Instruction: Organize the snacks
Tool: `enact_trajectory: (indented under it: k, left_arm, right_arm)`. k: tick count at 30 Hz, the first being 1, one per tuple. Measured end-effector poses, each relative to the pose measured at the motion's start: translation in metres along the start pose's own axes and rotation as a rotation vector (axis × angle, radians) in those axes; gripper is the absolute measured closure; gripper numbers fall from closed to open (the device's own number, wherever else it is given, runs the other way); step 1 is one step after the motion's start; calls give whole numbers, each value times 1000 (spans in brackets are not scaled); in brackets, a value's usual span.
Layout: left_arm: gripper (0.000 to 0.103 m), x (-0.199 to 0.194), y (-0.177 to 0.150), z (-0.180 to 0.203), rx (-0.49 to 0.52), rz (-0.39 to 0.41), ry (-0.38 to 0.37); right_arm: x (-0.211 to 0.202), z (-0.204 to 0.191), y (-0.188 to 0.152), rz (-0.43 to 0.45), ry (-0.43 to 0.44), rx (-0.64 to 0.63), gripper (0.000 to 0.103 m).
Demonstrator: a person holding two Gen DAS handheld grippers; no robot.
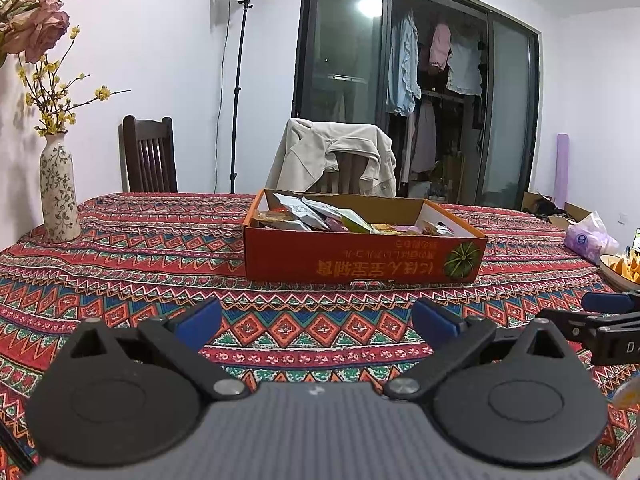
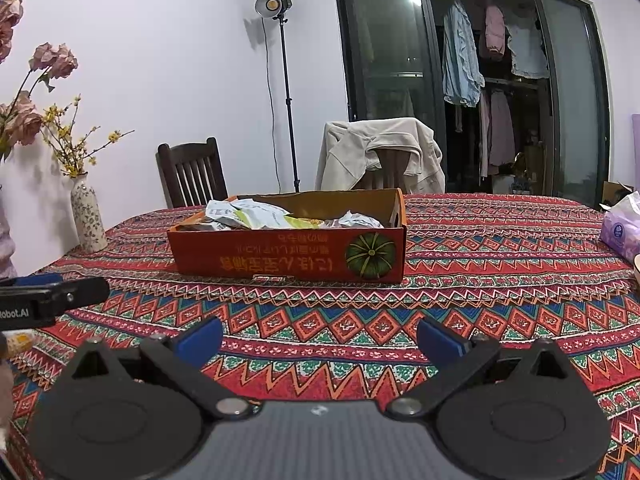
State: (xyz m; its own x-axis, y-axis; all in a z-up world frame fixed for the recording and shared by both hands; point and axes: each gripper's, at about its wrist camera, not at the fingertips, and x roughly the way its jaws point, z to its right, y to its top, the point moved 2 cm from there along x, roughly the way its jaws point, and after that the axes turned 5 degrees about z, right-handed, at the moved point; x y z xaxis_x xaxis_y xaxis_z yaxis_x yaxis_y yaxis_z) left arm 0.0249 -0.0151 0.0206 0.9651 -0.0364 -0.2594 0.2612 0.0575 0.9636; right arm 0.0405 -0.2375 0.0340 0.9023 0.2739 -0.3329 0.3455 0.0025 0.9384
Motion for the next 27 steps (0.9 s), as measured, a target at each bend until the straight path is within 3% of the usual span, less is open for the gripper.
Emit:
enact_trajectory:
  k: [27]
  left_arm:
    - [0,-1,-6,-4,-31,-16,-27]
  right_arm:
    - [1,0,-2,-3,-1,-1,0]
